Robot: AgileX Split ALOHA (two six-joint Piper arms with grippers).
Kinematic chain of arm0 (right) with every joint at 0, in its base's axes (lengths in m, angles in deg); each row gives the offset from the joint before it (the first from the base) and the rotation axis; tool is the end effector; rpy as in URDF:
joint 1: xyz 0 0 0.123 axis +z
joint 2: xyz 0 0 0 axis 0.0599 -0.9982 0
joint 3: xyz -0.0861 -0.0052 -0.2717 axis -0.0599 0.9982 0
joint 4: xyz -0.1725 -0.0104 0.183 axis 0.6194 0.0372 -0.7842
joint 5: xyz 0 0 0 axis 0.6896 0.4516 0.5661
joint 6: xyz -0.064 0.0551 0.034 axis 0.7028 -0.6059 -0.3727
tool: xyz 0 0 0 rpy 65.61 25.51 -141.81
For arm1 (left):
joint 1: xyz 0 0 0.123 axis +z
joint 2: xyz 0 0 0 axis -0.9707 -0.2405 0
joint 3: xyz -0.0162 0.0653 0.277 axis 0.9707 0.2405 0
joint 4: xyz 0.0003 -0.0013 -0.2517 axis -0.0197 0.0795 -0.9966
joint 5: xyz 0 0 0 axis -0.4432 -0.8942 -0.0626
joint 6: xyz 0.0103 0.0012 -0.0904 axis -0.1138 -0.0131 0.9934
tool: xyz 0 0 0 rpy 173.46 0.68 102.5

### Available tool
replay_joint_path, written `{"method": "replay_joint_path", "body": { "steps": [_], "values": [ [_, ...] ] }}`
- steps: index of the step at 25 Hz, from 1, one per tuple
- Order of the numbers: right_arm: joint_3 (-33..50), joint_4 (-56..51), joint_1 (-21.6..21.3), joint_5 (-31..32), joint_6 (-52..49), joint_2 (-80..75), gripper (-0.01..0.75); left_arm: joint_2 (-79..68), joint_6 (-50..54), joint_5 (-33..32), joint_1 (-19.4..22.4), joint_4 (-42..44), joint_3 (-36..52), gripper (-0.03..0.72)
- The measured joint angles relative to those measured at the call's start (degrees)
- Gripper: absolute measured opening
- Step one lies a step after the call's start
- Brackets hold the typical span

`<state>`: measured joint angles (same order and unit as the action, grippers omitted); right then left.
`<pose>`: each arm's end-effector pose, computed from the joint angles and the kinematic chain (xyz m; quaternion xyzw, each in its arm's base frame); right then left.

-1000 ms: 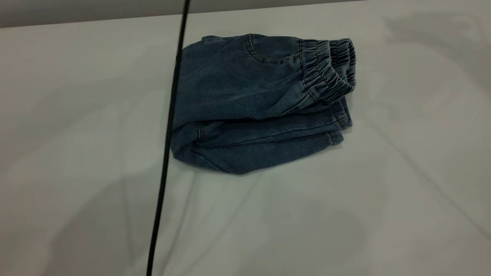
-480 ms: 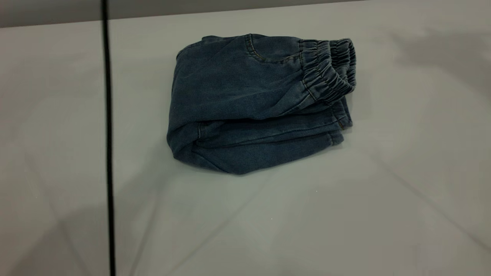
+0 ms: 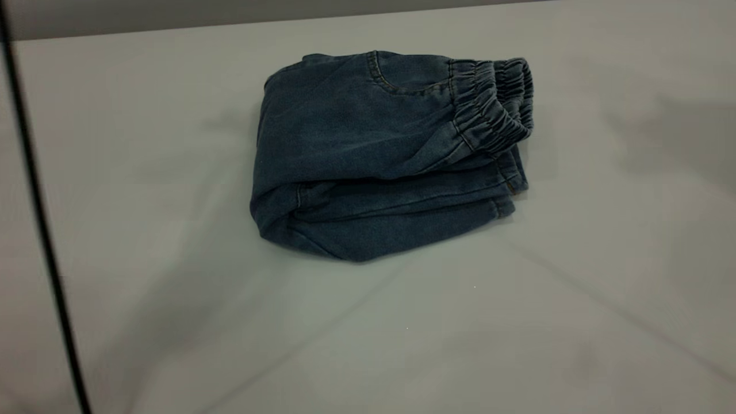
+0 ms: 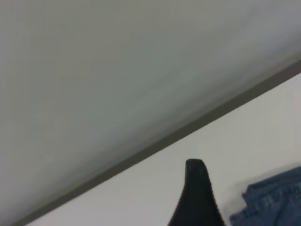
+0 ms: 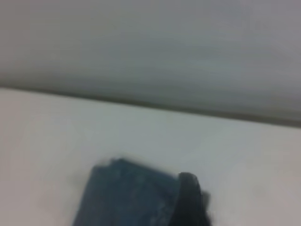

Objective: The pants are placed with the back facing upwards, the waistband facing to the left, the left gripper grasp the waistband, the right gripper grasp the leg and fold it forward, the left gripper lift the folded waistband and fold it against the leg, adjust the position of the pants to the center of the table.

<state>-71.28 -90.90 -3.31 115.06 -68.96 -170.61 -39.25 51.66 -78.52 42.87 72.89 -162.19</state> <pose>0.3142 0.0368 0.4934 -0.1036 0.8819 0.1766 0.4246 0.3516 -0.1902 0.4635 0.2363 0.8625 0.0738 0.4414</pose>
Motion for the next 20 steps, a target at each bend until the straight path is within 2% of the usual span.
{"method": "replay_joint_path", "body": {
  "steps": [11, 20],
  "values": [
    [20.82, -16.83, 0.00, -0.08, 7.60, 15.22, 0.465, 20.05, 5.84, 0.00, 0.00, -2.49, 19.49, 0.486],
    [34.11, -18.28, -0.05, 0.04, 8.83, 31.67, 0.465, 36.09, 5.66, -0.02, -0.05, -5.37, 36.29, 0.486]
  ]
}}
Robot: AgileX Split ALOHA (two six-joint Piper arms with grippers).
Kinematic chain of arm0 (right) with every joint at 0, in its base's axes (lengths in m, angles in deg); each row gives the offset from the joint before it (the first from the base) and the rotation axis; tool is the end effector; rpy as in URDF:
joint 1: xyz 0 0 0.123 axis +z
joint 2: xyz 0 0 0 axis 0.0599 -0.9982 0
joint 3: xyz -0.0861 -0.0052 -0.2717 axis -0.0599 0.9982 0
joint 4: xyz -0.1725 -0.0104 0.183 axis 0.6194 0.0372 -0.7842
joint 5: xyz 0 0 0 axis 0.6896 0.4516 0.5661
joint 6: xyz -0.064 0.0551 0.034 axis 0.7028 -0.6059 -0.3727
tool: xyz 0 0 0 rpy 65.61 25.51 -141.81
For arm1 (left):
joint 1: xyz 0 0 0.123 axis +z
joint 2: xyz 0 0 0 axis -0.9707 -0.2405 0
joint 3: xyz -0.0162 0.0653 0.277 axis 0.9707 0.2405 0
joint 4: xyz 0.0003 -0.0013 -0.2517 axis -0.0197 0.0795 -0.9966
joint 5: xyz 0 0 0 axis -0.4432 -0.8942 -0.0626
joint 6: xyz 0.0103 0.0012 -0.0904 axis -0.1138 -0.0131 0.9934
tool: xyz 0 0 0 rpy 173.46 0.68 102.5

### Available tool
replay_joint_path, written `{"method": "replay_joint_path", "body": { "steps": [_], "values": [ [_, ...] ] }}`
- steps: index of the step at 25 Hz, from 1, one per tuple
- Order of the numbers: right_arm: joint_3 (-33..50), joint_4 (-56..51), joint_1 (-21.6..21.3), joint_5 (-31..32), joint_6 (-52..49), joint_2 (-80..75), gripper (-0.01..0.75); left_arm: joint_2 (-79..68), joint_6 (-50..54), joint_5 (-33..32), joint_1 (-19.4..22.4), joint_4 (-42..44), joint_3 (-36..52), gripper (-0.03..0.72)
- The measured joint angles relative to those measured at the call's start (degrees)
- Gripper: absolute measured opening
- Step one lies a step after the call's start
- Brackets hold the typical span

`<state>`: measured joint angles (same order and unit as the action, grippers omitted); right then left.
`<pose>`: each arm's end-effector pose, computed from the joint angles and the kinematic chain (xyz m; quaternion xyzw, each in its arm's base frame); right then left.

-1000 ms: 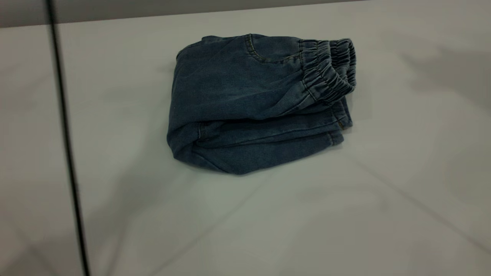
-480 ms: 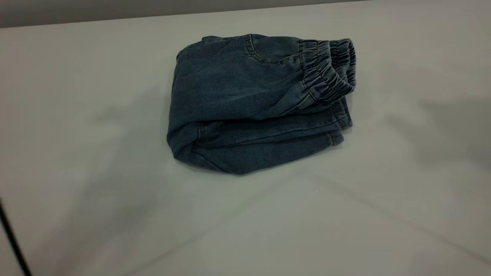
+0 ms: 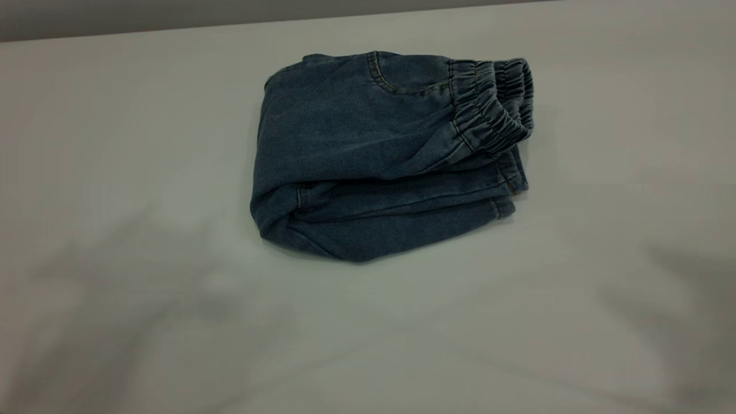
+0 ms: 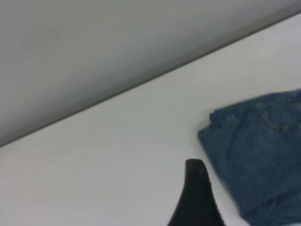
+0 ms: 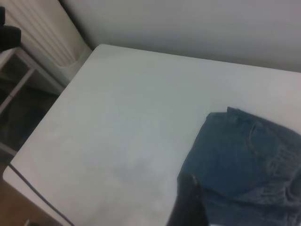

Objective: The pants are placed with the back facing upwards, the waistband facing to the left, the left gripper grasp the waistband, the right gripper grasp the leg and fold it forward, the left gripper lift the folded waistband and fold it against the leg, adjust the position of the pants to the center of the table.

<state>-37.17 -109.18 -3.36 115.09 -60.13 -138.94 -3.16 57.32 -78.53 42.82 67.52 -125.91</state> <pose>0.1566 0.0588 0.4747 -0.1688 0.8367 0.2998 0.4260 0.2022 -0.1016 0.4833 0.1992 0.8802 0.0078 0.4307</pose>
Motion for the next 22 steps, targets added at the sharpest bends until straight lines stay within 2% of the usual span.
{"method": "replay_joint_path", "body": {
  "steps": [14, 22],
  "values": [
    [20.80, 5.07, 0.00, 0.06, 1.22, 27.08, 0.465, 25.64, -0.11, 0.03, 0.00, -1.62, 28.55, 0.486],
    [32.38, 16.42, 0.00, 0.10, -6.45, 37.17, 0.465, 34.45, -0.11, 0.02, 0.00, -1.30, 40.36, 0.486]
  ]
}}
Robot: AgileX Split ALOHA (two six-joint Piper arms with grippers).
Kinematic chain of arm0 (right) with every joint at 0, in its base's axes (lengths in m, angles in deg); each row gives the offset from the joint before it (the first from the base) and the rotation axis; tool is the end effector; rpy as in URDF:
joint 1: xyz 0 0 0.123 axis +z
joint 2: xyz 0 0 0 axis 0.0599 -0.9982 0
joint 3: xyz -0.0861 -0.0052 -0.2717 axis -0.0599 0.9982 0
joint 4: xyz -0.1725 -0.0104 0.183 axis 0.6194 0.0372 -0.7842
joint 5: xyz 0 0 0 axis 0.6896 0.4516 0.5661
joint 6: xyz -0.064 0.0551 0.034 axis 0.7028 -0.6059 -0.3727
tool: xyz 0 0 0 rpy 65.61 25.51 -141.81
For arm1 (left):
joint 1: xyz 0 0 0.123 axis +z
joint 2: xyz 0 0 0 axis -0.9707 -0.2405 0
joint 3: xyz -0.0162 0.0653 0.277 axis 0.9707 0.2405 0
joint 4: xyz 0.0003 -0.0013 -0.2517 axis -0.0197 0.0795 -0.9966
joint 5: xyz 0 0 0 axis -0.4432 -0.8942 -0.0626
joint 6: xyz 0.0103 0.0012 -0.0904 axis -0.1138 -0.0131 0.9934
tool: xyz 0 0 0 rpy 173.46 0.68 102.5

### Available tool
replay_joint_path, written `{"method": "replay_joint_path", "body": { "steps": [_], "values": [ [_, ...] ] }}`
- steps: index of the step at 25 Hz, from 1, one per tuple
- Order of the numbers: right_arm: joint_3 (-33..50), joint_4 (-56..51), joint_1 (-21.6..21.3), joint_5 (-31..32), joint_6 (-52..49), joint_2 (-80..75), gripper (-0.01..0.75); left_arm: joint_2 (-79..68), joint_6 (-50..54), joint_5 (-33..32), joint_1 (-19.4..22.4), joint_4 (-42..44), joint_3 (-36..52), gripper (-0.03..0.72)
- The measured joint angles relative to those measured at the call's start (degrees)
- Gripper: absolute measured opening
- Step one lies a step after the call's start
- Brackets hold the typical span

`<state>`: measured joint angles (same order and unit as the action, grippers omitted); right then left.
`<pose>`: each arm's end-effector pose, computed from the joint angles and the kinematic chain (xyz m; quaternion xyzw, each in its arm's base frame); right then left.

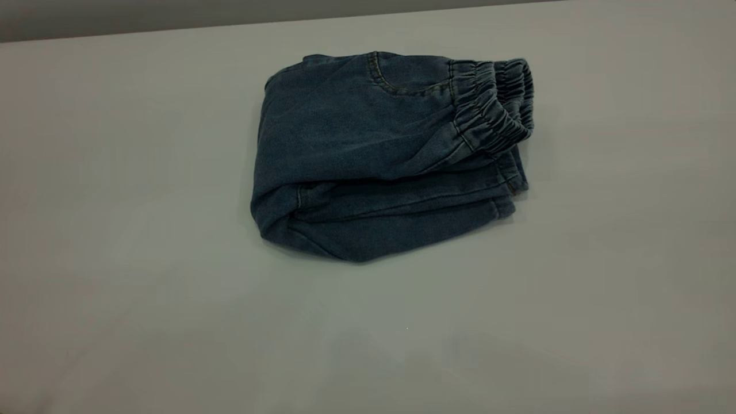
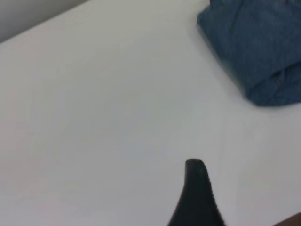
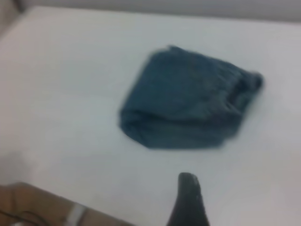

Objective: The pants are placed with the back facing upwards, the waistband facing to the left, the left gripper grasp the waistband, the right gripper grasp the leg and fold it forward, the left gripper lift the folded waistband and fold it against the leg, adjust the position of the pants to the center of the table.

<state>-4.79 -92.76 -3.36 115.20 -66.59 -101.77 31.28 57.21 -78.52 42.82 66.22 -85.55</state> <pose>0.0204 0.0387 0.3631 -0.1263 0.8677 0.1810 0.4454 0.0821 -0.0251 0.3753 0.2129 0.8987 0.0137 0.3833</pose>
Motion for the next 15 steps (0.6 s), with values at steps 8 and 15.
{"method": "replay_joint_path", "body": {
  "steps": [8, 15],
  "values": [
    [9.82, 9.49, 0.00, -1.81, 0.18, 6.05, 0.465, 4.52, 0.11, 0.11, 0.00, -0.12, 5.11, 0.486],
    [15.42, 14.51, 0.00, -3.93, -0.25, 15.54, 0.465, 8.88, 0.17, 0.04, 0.00, -2.31, 11.43, 0.486]
  ]
}}
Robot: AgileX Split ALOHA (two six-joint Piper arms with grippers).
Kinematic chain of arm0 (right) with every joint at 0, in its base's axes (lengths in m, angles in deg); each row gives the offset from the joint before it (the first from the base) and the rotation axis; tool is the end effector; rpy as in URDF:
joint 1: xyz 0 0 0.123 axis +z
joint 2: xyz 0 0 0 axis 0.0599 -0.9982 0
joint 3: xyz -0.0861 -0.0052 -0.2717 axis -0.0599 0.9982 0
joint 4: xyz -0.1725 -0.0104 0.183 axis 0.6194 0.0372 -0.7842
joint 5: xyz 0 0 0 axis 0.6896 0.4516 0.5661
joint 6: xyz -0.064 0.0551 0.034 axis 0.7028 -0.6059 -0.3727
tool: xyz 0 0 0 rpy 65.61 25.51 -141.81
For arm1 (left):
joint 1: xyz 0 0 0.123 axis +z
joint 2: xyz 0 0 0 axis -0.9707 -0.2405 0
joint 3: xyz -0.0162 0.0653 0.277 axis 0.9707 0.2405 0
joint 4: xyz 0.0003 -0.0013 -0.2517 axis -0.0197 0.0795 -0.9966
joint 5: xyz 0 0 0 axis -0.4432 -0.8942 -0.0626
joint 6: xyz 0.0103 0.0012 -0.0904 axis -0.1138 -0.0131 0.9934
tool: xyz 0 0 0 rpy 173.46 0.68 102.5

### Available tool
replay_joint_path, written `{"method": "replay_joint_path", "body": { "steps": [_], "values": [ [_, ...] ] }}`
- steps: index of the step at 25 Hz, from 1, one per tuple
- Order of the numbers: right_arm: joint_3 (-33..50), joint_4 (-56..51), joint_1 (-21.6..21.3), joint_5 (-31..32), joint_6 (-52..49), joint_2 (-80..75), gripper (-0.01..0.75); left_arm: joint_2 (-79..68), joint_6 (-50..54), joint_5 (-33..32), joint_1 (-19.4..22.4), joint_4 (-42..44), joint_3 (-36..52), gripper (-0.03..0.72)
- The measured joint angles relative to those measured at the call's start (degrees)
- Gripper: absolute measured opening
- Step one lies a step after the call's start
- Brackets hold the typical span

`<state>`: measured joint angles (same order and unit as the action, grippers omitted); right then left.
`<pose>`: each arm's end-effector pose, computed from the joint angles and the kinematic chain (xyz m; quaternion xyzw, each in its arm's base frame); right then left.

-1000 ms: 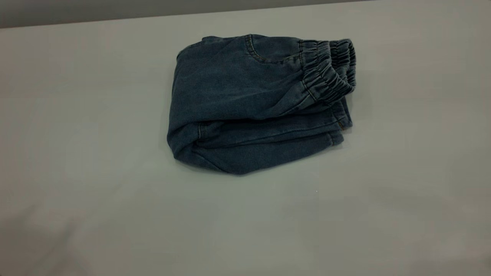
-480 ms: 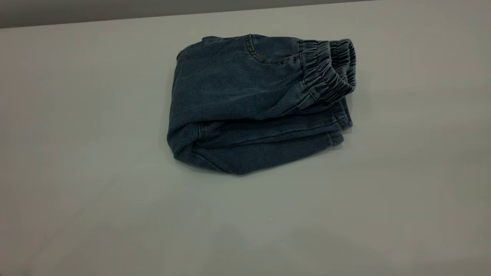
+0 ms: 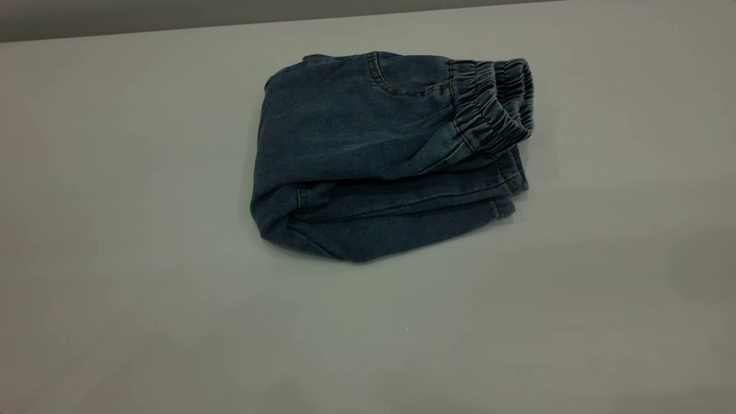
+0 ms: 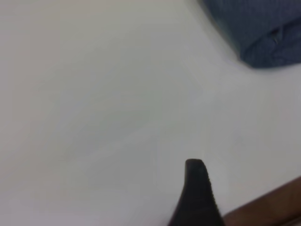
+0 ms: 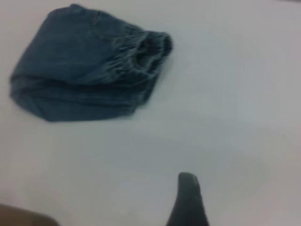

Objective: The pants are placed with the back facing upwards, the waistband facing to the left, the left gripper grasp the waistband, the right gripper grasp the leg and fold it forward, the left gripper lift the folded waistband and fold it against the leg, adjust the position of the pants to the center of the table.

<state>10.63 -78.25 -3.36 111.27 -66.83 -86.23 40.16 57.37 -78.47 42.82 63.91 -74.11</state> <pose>-0.0006 0.0178 0.2908 -0.1090 0.8735 0.0543 0.4713 0.0582 -0.0134 0.3283 0.2170 0.9080 0.0010 0.3583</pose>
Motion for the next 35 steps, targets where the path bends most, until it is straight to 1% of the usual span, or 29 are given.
{"method": "replay_joint_path", "body": {
  "steps": [4, 7, 10, 14, 16, 20, 23, 27, 29, 31, 35],
  "values": [
    [0.93, 2.42, 0.00, -0.54, -1.69, 4.07, 0.465, 1.35, 0.00, -0.08, 0.00, -1.47, 2.08, 0.486],
    [1.42, 2.42, 0.00, -0.70, -1.69, 4.34, 0.465, 1.79, 0.00, 0.07, 0.00, -1.59, 2.84, 0.486],
    [1.42, 2.42, 0.00, -1.87, -1.69, 4.34, 0.465, 1.96, 0.06, 0.19, 0.00, -3.83, 3.82, 0.486],
    [2.46, 2.23, 0.00, -2.18, -1.72, 4.28, 0.465, 3.32, 0.06, 2.25, 0.00, -6.20, 5.90, 0.486],
    [2.68, 1.92, 0.00, -3.60, -1.86, 4.28, 0.465, 4.33, -0.05, 2.64, 0.00, -6.54, 6.53, 0.486],
    [2.68, 1.92, 0.00, -3.45, -2.25, 4.28, 0.465, 6.64, -0.11, 3.21, 0.00, -8.15, 7.76, 0.486],
    [3.03, 1.77, 0.00, -3.77, -2.30, 4.28, 0.465, 8.80, -0.26, 4.84, 0.00, -9.09, 9.96, 0.486],
    [3.03, 1.42, 0.00, -4.09, -2.30, 4.28, 0.465, 12.31, -3.51, 5.81, 0.00, -12.06, 13.21, 0.486],
    [3.03, 1.42, 0.00, -4.09, -2.30, 4.28, 0.465, 14.16, -6.01, 7.81, 0.00, -14.09, 13.96, 0.486],
    [3.03, 1.42, 0.00, -4.09, -2.30, 4.28, 0.465, 15.81, -8.59, 8.31, 0.00, -15.94, 14.11, 0.486],
    [3.03, 1.42, 0.00, -4.15, -2.30, 4.28, 0.465, 17.80, -9.15, 8.20, 0.00, -16.11, 14.11, 0.486]
  ]
}}
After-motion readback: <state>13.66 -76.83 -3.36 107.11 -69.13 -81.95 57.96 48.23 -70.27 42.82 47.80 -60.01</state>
